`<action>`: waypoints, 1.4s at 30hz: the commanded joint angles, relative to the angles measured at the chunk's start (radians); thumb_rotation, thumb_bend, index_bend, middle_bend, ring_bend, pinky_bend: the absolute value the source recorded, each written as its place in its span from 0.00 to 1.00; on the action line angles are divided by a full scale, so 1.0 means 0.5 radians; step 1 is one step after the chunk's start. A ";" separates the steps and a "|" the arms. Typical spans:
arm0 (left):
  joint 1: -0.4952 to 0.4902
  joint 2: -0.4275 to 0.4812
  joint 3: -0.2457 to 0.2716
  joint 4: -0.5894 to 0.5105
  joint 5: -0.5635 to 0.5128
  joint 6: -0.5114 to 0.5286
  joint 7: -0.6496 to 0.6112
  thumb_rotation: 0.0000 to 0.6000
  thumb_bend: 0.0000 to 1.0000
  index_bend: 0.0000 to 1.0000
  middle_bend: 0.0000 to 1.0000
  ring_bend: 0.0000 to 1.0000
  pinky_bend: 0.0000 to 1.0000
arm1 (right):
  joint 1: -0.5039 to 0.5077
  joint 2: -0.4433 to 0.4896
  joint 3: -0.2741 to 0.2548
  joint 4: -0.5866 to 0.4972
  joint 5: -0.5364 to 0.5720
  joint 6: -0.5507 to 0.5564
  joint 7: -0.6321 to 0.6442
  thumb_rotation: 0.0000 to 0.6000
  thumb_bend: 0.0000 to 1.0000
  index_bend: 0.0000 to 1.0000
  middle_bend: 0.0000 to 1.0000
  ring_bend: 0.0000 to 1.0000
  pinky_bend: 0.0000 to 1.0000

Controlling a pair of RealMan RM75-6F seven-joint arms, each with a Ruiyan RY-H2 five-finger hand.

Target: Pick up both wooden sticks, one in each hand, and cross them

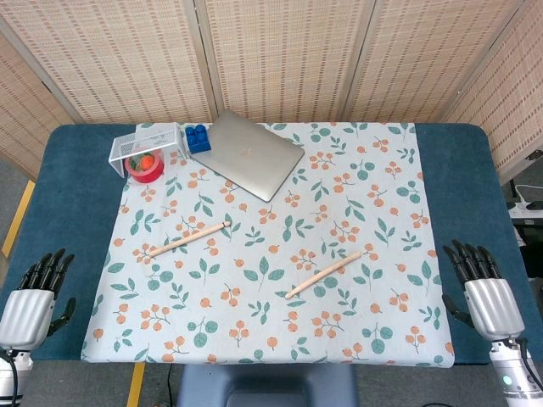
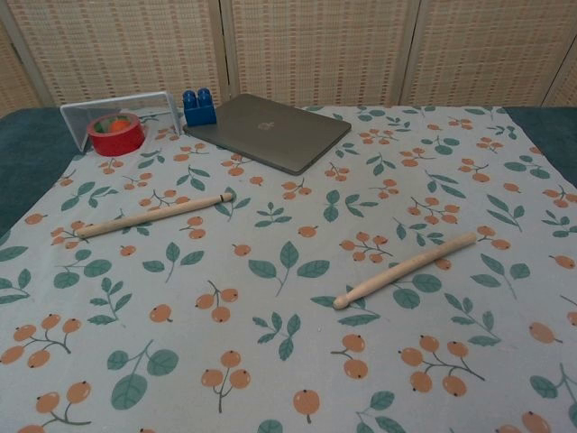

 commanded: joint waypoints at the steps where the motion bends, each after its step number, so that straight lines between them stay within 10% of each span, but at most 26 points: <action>1: -0.007 -0.026 -0.008 0.015 0.009 0.008 0.007 1.00 0.45 0.00 0.03 0.01 0.16 | -0.003 0.005 0.000 -0.007 -0.002 0.005 0.006 1.00 0.26 0.00 0.00 0.00 0.00; 25: -0.582 -0.803 -0.282 0.451 -0.058 -0.471 0.401 1.00 0.41 0.23 0.40 0.22 0.15 | -0.003 0.020 0.000 -0.045 0.005 -0.009 0.019 1.00 0.26 0.00 0.00 0.00 0.00; 42: -0.870 -1.234 -0.464 0.932 -0.566 -0.823 0.916 1.00 0.41 0.23 0.33 0.21 0.17 | -0.022 0.114 0.023 -0.068 0.059 0.000 0.170 1.00 0.26 0.00 0.00 0.00 0.00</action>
